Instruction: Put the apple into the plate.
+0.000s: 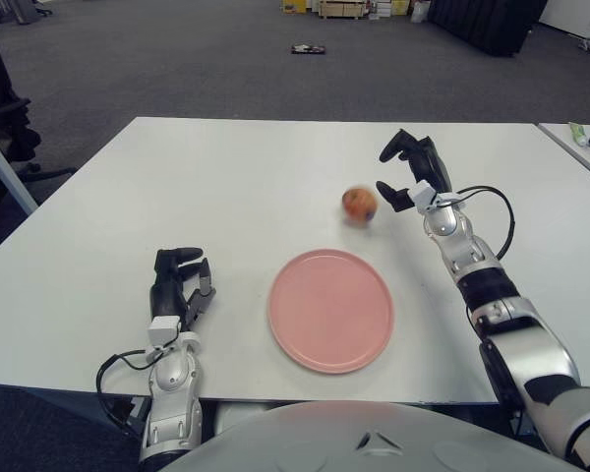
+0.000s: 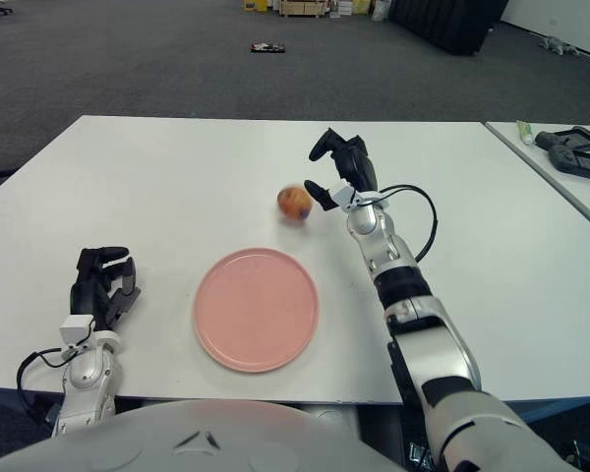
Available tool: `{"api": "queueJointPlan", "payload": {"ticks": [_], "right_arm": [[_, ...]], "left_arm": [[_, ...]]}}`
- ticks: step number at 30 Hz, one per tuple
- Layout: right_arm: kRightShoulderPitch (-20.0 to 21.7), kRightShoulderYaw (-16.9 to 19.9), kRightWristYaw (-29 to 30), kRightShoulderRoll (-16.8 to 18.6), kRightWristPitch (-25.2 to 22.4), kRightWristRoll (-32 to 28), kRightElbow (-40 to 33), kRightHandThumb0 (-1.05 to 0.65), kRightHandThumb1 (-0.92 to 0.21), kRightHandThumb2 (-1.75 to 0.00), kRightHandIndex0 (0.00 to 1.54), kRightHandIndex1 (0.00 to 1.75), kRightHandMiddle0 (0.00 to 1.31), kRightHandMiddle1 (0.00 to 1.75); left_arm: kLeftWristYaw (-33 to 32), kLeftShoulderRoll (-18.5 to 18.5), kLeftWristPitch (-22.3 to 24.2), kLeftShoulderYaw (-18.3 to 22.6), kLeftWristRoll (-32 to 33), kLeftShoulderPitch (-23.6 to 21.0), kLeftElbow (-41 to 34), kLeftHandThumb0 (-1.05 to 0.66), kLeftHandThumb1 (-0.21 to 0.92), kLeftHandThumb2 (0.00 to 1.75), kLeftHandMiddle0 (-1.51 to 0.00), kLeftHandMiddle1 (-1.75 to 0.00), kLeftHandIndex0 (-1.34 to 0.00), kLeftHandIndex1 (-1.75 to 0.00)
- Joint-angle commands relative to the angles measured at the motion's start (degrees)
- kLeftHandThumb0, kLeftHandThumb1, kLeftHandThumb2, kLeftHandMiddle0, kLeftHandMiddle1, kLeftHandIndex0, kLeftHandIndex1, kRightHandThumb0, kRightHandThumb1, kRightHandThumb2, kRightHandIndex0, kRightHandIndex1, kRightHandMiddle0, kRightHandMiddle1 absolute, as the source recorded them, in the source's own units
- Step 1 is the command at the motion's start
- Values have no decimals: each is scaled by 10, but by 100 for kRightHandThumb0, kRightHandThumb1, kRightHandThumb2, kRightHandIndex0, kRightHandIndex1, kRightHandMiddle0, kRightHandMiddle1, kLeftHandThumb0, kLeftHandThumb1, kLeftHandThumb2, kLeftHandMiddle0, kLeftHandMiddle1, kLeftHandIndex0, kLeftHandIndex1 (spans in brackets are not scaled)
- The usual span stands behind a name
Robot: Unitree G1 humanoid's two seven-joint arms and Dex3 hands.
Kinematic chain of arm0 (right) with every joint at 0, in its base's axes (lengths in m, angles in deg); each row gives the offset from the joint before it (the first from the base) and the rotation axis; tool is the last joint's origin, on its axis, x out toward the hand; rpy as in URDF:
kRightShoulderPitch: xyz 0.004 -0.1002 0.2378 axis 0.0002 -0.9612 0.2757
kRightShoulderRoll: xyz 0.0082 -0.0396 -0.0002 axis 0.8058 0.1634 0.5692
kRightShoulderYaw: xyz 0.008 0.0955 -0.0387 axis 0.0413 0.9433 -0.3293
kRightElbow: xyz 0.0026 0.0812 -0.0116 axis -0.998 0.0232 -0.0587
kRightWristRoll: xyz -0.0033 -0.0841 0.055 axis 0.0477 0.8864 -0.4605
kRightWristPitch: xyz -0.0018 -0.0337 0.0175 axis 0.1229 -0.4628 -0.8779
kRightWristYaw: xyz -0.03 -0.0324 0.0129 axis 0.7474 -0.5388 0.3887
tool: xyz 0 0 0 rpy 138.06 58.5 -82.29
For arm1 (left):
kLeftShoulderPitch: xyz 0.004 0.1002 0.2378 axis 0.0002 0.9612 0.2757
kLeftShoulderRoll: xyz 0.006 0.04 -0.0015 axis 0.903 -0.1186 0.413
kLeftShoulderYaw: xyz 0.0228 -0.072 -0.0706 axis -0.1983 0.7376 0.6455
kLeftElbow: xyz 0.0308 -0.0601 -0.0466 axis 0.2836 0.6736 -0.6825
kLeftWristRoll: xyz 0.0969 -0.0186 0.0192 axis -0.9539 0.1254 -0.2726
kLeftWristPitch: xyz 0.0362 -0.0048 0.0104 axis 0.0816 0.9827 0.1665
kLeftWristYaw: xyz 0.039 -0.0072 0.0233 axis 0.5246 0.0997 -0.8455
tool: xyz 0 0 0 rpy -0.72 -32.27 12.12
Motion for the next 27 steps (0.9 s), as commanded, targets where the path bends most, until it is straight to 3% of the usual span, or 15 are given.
{"api": "queueJointPlan", "payload": {"ticks": [1,6,16,27], "right_arm": [[-55,10,-67,4,-42,-44,-144,0,-6,-160,84,168,56,175],[-111,-5,-117,3,-58,-63,-240,0,-5,-161,85,169,56,175],[-185,-22,-218,-17,-74,-74,-363,0,-3,-162,87,165,59,175],[-185,-27,-337,-50,-78,-116,-393,0,1,-164,92,160,62,175]], "left_arm": [[8,2,11,-3,6,-9,33,-36,84,65,-41,-155,-24,-175],[3,-1,13,-4,2,-10,32,-35,84,64,-41,-156,-24,-175],[-2,-1,16,-5,-4,-11,31,-36,82,67,-44,-153,-25,-175],[-3,0,10,-8,-7,-9,32,-36,81,69,-47,-152,-26,-175]]}}
